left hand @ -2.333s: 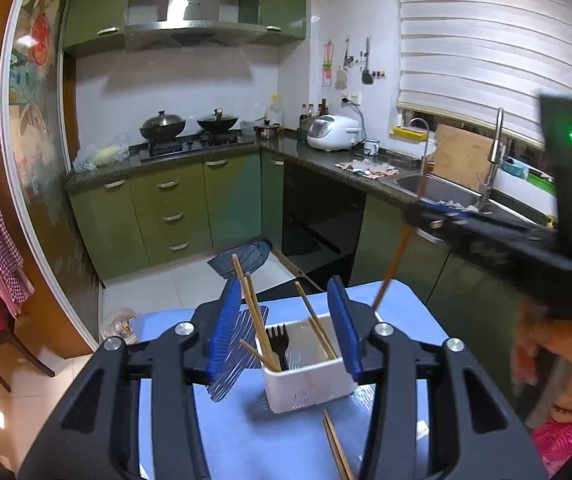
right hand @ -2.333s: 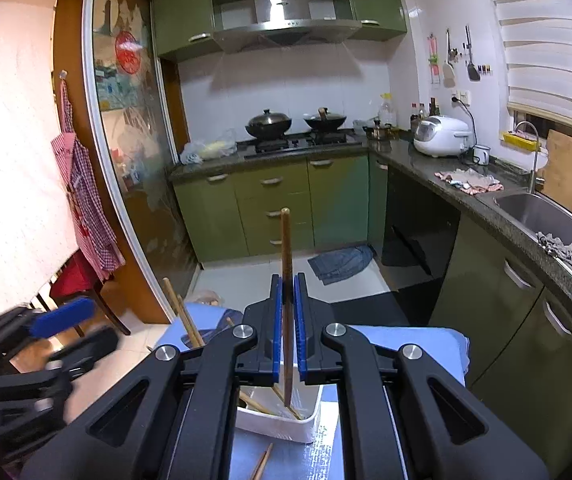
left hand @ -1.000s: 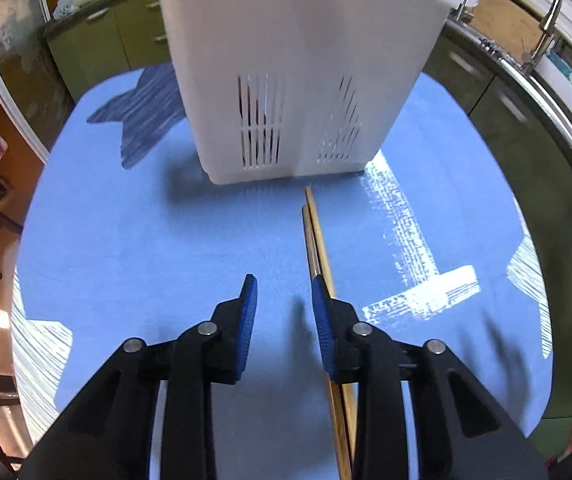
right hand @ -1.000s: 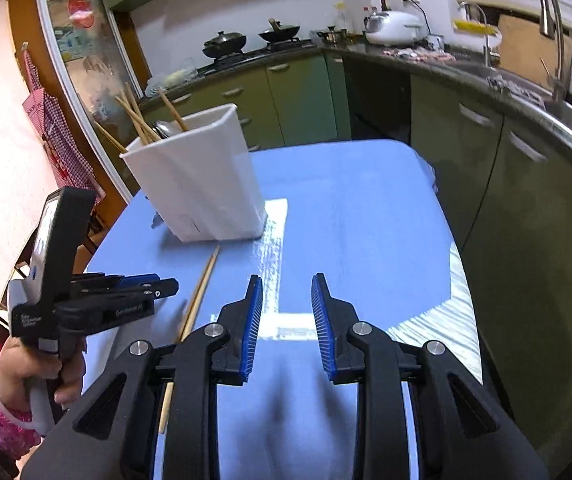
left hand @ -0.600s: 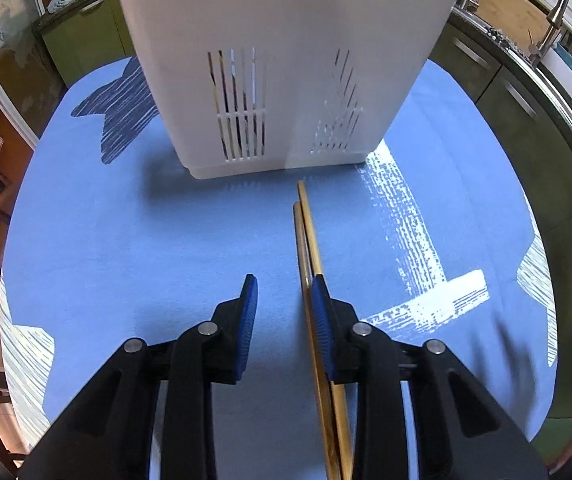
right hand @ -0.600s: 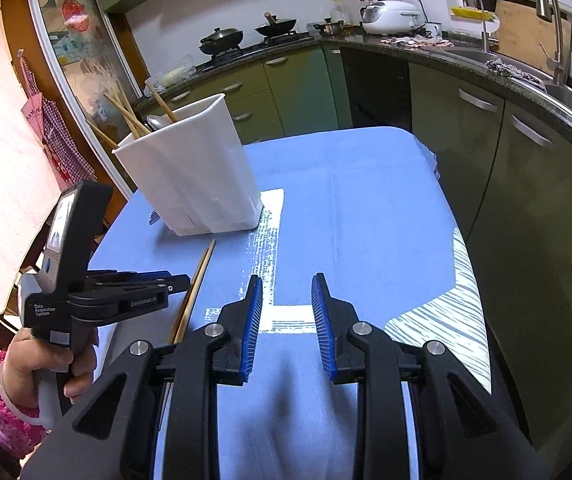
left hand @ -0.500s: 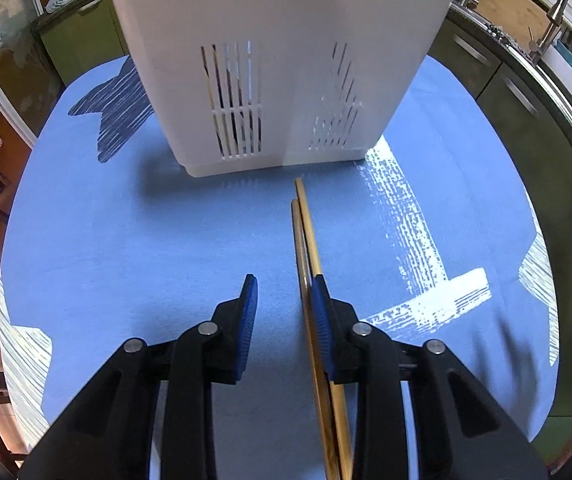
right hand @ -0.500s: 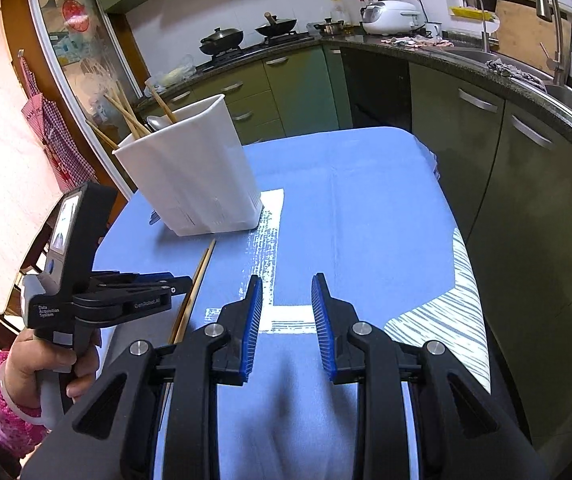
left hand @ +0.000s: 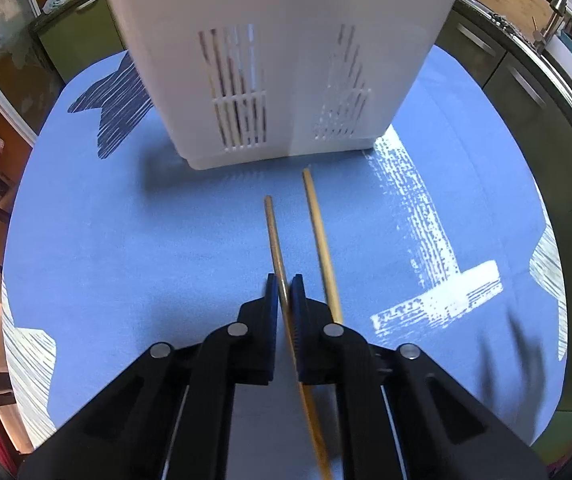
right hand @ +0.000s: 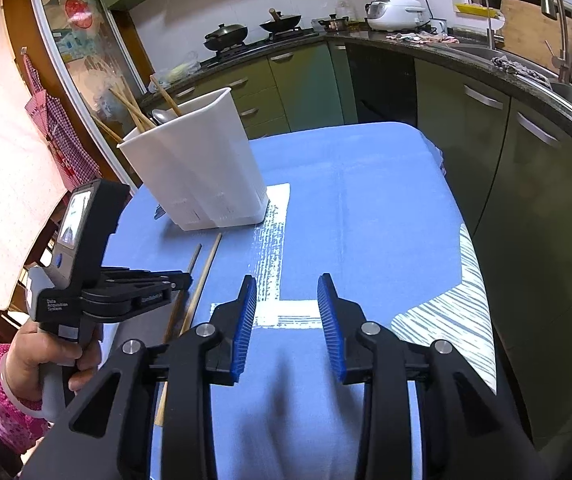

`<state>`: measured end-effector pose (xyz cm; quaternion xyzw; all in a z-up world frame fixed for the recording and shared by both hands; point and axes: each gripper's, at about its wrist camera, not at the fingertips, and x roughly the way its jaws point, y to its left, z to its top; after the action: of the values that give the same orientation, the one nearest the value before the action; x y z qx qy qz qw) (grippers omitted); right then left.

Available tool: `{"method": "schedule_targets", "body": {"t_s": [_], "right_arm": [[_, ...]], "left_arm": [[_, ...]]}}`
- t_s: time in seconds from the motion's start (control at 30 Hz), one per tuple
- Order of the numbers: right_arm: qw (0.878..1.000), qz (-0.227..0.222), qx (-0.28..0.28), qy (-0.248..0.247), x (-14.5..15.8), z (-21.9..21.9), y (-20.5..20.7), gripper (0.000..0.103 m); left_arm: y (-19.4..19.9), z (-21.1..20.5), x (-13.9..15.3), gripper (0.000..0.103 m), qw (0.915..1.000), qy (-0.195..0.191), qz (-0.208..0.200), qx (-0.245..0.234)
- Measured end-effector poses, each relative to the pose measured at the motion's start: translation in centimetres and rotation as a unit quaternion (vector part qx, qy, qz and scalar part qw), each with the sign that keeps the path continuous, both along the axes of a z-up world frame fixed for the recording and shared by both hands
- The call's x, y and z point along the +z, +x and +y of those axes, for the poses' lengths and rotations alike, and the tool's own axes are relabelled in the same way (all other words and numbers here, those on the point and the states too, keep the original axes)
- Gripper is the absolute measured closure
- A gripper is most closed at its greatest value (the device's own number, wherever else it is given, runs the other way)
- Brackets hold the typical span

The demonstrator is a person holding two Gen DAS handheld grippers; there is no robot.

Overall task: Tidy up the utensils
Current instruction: 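Move both tools down toward the last loose chopsticks, then close the left tool on one chopstick while the right closes on the other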

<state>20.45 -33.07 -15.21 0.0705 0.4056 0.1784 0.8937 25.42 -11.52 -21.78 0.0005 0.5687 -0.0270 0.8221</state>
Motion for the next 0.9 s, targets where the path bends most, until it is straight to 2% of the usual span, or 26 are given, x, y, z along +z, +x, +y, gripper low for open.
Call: {"method": "schedule_targets", "body": {"t_s": [0.23, 0.4, 0.67, 0.9], "right_arm": [[1.000, 0.005, -0.003, -0.005, -0.3, 0.0, 0.2, 0.071], [1.000, 0.019, 0.013, -0.013, -0.6, 1.4, 0.9, 0.071], [0.996, 0.057, 0.052, -0.050, -1.5, 5.4, 3.1, 0.071], [0.989, 0.078, 0.092, -0.090, -2.8, 12.0, 5.2, 0.073]], "left_arm": [[-1.1, 2.6, 0.8, 0.098, 0.9997, -0.003, -0.019, 0.013], [-3.1, 4.4, 4.0, 0.098, 0.9966, -0.023, -0.077, 0.019], [-7.8, 6.9, 10.3, 0.098, 0.9836, -0.039, -0.176, 0.013], [-12.2, 8.2, 13.6, 0.098, 0.9718, -0.039, -0.233, 0.005]]}}
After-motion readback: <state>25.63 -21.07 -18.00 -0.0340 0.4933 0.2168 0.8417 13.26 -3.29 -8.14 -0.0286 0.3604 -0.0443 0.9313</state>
